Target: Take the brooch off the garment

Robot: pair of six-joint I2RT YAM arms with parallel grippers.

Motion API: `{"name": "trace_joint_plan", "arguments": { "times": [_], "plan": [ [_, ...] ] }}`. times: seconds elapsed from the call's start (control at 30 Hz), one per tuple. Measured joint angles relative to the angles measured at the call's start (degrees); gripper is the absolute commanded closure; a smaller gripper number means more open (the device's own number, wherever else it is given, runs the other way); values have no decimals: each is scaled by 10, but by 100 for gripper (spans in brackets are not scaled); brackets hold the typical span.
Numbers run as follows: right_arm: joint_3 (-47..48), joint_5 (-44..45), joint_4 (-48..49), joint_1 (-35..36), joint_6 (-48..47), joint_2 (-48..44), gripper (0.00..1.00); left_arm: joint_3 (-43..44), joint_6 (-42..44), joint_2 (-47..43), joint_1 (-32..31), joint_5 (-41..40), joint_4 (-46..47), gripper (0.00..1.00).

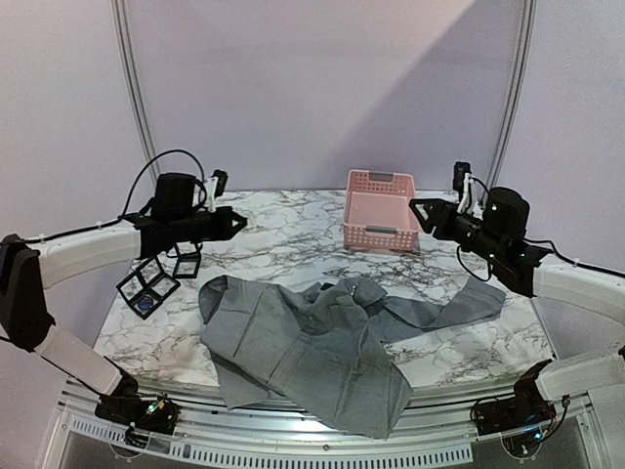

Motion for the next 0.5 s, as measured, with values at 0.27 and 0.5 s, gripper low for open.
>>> {"name": "trace_joint_plan", "arguments": {
  "times": [0.27, 0.5],
  "plan": [
    [-35, 14, -27, -97, -27, -48, 48, -35, 8, -80, 108, -169, -155, 100],
    [-53, 14, -45, -125, -43, -68, 48, 11, 89, -71, 115, -318, -291, 100]
  ]
}}
